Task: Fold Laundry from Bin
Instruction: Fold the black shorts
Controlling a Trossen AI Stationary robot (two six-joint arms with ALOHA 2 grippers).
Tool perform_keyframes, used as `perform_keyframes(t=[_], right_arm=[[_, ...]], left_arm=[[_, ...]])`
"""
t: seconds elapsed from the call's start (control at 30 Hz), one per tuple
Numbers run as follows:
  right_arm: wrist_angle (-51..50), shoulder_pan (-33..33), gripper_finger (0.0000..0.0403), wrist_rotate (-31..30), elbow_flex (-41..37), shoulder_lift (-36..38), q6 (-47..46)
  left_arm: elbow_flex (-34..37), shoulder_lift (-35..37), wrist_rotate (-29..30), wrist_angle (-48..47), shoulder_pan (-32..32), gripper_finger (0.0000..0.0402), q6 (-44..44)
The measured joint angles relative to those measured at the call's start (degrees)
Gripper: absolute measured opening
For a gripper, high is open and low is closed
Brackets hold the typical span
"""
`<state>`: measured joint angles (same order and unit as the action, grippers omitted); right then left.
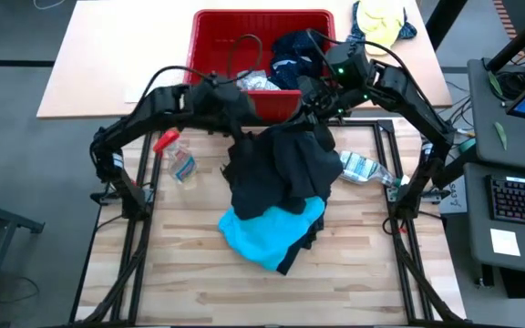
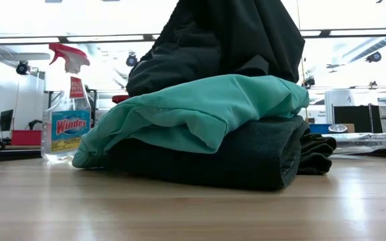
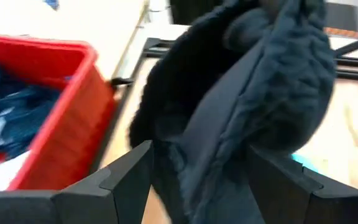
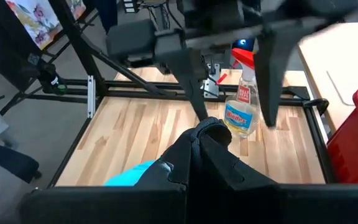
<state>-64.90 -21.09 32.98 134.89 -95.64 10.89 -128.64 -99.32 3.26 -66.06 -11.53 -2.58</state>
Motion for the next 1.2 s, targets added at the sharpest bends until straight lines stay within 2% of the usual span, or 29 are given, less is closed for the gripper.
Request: perform_keyframes(t=[0.13, 0.27, 0.33, 0.43, 0.47, 0.6, 0.67, 0.77, 0.87, 1.03, 1.13, 1.2], right_arm=[[-0.03, 0.09, 0.0012, -0.51, 0.00, 0.00, 0.00], [-1.15, 0.09, 0.0013, -5.07, 0.00, 0.00, -0.38], [-2.48, 0.09, 0.0013, -8.22, 0.00, 0.05, -0.64], [-6.23, 0.11, 0.0013, -12.58, 0.00, 0.29, -0.84], [-7.78, 0.11, 0.0013, -13.53, 0.00, 0.39, -0.86], [-13.18, 0.09, 0.0013, -14.67, 0.00, 0.44, -1.02], [-14.49, 0.21, 0.0013, -14.41, 0.00, 0.44, -0.97], [-14.29, 0.33, 0.0013, -13.83, 0.02, 0.44, -2.34], [-13.90, 0.28, 0.0021, -9.43, 0.04, 0.44, -2.93], [-14.91, 0.35, 0.0070, -0.71, -0.02, 0.33, -2.79], [-15.67, 0.65, 0.0107, -0.07, -0.14, -0.05, -1.37], [-16.11, 0.55, 0.0131, -0.07, -0.28, -0.57, -0.15]], left_arm=[[1.64, -1.92, -8.61, 2.14, -0.73, 0.0221, -2.41], [4.90, -2.89, -9.98, 1.73, 0.01, 0.0184, -4.72], [6.95, -2.85, -9.83, 1.99, 0.70, 0.0139, -5.67], [8.79, -2.40, -10.35, 1.27, 1.72, 0.0040, -5.95], [9.05, -2.11, -11.09, 0.65, 1.78, 0.0021, -5.87], [8.47, 0.32, -12.17, -0.96, 2.76, 0.0005, -5.37], [6.26, 1.20, -12.27, -2.09, 3.35, 0.0003, -4.68], [1.23, 1.55, -12.85, -8.80, 4.13, 0.0001, -3.94], [-3.22, 1.44, -16.23, -14.71, 4.67, 0.0001, -1.30], [-3.77, 1.44, -22.58, -19.84, 7.34, 0.0000, 1.96], [-2.44, 1.44, -22.75, -25.05, 10.26, 0.0000, 3.15], [-0.39, 1.83, -23.01, -23.83, 12.25, 0.0000, 5.38]])
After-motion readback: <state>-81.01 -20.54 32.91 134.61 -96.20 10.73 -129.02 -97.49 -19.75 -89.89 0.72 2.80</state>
